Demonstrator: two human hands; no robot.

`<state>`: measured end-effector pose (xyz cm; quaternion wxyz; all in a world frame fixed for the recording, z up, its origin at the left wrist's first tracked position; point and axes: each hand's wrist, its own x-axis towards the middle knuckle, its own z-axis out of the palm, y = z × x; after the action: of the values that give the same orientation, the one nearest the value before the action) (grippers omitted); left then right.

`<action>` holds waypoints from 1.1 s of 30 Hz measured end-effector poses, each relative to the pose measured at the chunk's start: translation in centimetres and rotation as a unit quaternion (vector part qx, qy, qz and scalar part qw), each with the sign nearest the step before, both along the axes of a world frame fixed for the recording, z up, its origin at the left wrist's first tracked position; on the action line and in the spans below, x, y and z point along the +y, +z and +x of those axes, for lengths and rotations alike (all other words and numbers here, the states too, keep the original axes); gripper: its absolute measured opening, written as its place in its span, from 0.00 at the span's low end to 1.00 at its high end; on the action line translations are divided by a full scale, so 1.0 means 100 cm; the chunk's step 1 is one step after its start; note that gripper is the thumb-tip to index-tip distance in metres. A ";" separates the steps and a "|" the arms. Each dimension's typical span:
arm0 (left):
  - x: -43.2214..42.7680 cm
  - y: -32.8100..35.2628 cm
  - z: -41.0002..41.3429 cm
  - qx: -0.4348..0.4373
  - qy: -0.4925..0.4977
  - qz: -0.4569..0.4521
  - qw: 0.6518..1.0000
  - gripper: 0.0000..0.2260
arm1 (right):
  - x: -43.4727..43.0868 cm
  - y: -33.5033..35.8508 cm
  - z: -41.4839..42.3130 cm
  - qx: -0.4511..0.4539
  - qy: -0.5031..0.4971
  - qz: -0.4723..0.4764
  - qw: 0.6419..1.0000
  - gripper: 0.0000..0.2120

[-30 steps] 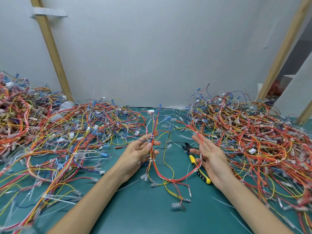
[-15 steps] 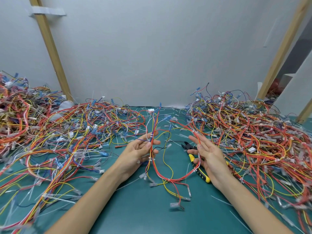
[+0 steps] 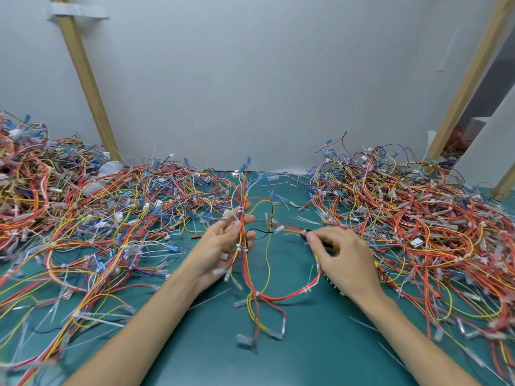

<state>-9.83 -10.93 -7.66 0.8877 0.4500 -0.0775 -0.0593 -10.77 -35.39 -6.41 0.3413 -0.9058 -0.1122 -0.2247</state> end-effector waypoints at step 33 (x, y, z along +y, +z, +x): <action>-0.023 0.009 -0.013 -0.140 0.285 0.315 0.894 0.05 | 0.049 0.002 -0.046 0.393 0.358 0.234 0.814 0.19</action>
<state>-11.09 -13.27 -6.77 0.6581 0.7127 -0.0470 0.2382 -15.35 -30.51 -6.17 0.6141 -0.7056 -0.2291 0.2693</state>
